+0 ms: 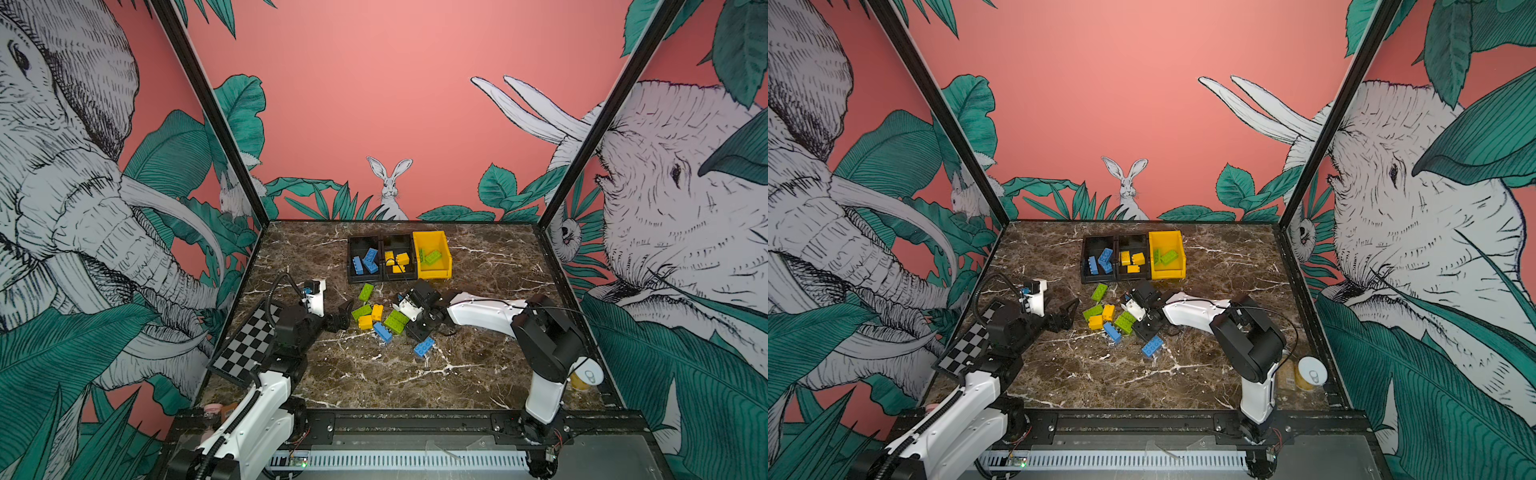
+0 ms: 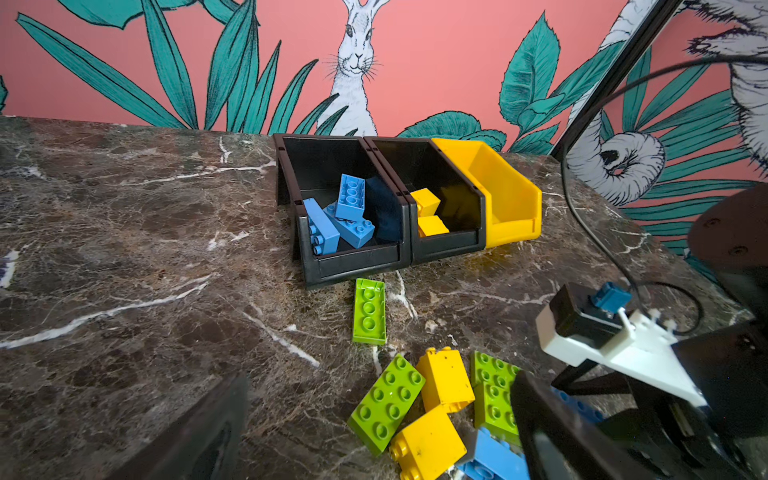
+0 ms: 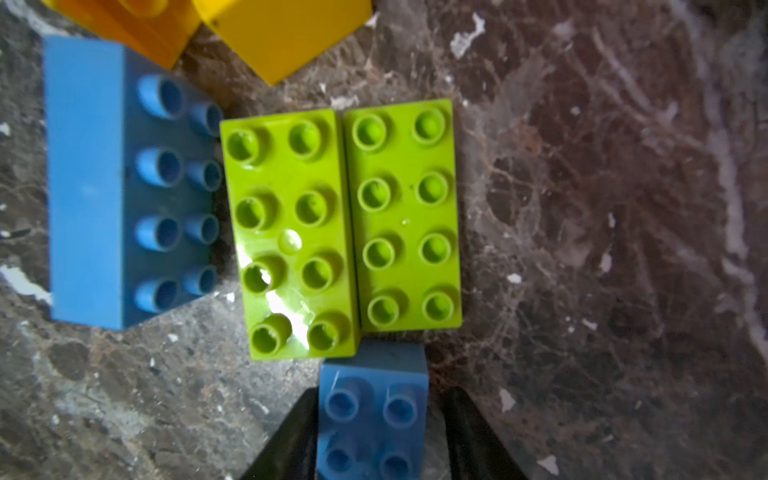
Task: Sort the legos into containers by color
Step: 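Return the right gripper to the pile and grasp a blue brick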
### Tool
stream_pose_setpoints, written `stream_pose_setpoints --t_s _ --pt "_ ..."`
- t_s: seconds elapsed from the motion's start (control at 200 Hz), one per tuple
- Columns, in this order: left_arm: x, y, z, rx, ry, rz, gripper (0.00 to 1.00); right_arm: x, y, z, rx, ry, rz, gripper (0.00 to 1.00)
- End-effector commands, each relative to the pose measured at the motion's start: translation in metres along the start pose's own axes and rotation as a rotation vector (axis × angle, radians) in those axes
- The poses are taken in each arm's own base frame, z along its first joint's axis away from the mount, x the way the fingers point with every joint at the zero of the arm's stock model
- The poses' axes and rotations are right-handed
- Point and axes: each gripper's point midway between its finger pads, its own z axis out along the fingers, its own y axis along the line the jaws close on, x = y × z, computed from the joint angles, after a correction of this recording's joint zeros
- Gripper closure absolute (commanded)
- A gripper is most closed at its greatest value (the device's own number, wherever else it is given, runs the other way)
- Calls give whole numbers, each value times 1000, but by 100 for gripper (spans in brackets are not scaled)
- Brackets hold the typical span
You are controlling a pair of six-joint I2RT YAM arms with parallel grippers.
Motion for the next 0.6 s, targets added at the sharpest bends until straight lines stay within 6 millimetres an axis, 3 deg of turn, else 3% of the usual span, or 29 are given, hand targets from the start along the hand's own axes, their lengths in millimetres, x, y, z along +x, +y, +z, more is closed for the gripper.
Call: stream_pose_setpoints --t_s 0.0,0.345,0.595 --pt "7 4 -1 -21 7 16 1 -2 -3 1 20 -5 26 59" --pt "10 11 0 -61 21 23 1 -16 -18 -40 27 -133 118 74" --pt "10 15 -1 -86 17 21 1 -52 -38 -80 82 -259 156 77"
